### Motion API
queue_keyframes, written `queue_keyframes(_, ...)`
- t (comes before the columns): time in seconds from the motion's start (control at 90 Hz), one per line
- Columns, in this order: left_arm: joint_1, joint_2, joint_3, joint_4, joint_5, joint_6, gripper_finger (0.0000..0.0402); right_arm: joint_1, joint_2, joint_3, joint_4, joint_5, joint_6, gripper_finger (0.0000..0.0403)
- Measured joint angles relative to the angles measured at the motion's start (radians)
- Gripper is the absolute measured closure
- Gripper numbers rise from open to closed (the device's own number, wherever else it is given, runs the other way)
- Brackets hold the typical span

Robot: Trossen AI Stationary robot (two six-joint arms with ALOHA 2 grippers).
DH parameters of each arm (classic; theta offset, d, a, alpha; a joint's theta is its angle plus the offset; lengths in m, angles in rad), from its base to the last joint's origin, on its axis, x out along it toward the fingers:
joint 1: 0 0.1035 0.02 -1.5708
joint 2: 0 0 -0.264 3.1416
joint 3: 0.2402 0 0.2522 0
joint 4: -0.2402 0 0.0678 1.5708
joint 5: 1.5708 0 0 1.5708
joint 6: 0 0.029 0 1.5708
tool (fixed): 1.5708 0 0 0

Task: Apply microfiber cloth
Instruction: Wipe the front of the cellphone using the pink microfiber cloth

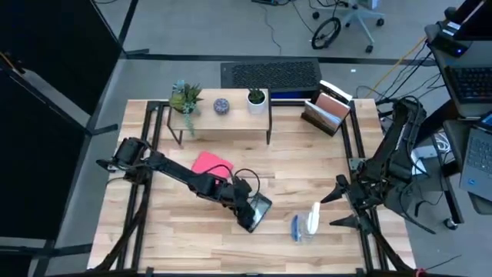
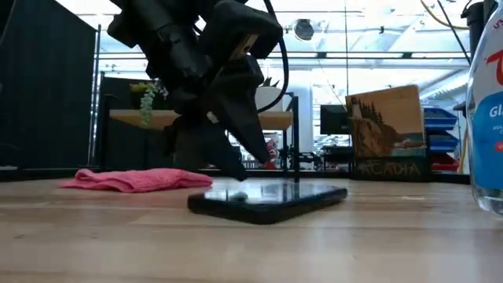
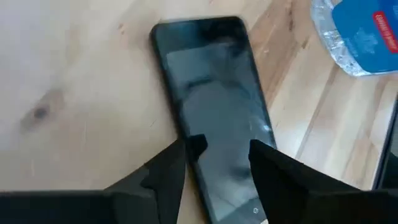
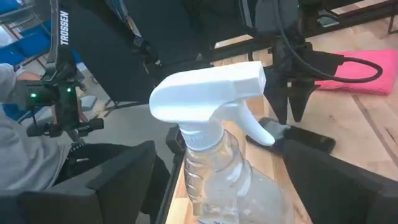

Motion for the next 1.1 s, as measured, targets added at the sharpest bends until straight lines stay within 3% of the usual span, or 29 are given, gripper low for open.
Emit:
queue_keyframes(0.211,0.008,-0.049,0.001,-0.076,0.001,0.053,0.0237,0.0,-0.02,0.064,0.023,0.021,-0.025,0.0064)
queue_keyframes(0.422,-0.013,-0.071,0.002,-0.175,-0.039,0.167,0.0237,-0.016,-0.004,0.289,0.028,0.038,-0.271,0.0064)
queue_keyframes(0.556,-0.031,-0.062,0.002,-0.173,-0.042,0.279,0.0237,-0.119,0.057,0.437,-0.038,0.077,-0.373,0.0064)
queue_keyframes(0.667,-0.03,-0.048,0.0,-0.177,-0.044,0.281,0.0237,-0.276,0.149,0.537,-0.218,0.062,-0.314,0.0064)
queue_keyframes(0.722,-0.03,-0.044,0.0,-0.171,-0.045,0.281,0.0237,-0.379,0.203,0.574,-0.316,-0.006,-0.254,0.0065)
queue_keyframes(0.922,-0.033,-0.043,0.0,-0.172,-0.046,0.281,0.0237,-0.742,0.414,0.601,-0.478,-0.44,-0.147,0.0066)
queue_keyframes(1.1,-0.035,-0.042,0.0,-0.172,-0.052,0.282,0.0237,-0.895,0.636,0.601,-0.438,-0.684,-0.227,0.0066)
